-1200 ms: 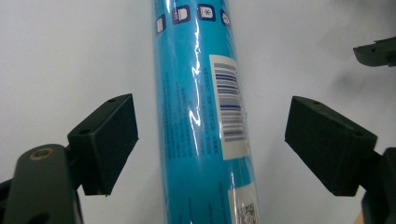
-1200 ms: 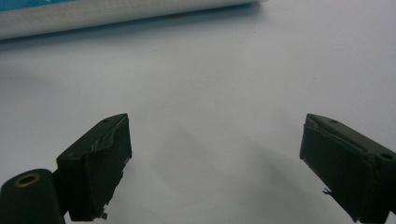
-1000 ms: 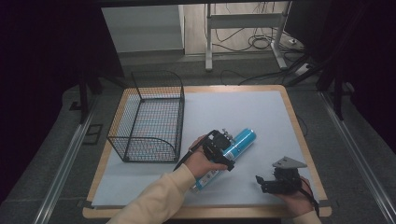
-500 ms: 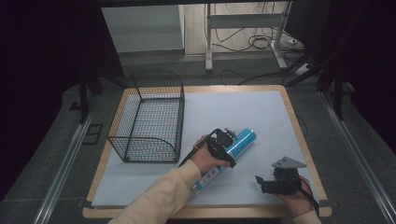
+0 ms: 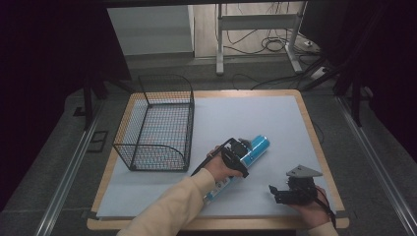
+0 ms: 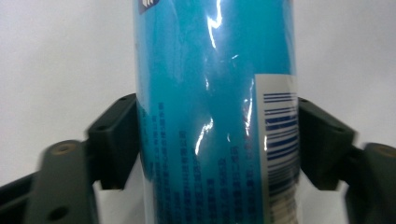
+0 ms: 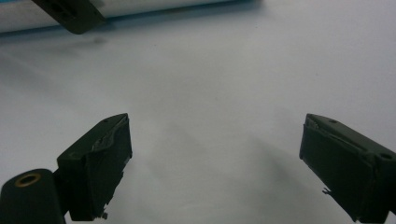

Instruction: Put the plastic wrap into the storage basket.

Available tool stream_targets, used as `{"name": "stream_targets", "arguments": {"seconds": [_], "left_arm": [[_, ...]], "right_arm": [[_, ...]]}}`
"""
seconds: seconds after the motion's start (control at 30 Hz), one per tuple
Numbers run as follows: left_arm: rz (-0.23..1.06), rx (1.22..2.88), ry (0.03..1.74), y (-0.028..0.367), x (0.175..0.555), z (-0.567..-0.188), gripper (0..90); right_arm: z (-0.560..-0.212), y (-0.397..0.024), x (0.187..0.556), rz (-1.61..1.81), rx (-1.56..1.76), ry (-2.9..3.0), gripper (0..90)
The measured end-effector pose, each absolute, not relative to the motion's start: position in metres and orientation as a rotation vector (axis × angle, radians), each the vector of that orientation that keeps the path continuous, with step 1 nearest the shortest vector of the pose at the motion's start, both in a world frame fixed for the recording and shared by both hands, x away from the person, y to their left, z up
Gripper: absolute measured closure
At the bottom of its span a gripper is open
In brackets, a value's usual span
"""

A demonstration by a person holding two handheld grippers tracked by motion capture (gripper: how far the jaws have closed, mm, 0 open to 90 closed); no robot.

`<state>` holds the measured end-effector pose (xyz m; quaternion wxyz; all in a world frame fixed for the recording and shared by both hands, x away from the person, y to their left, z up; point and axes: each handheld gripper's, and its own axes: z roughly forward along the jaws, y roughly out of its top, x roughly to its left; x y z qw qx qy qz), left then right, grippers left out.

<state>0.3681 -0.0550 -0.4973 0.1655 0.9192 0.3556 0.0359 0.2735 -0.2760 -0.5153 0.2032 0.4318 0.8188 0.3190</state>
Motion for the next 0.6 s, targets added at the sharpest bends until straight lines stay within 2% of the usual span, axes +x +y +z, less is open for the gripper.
{"name": "stream_targets", "arguments": {"seconds": [0.37,0.53,0.6], "left_arm": [[0.006,2.608,1.072,-0.0538,0.3758,-0.4973,31.2],[0.028,2.629,1.061,-0.0557,0.3749,-0.4955,31.3],[-0.009,2.645,1.031,-0.0551,0.3744,-0.4928,31.4]], "right_arm": [[-0.5154,-0.2761,0.2736,0.889,1.207,2.284,9.7],[-0.5152,-0.2758,0.2734,0.891,1.207,2.284,9.7],[-0.5153,-0.2763,0.2737,0.892,1.205,2.284,9.7]]}}
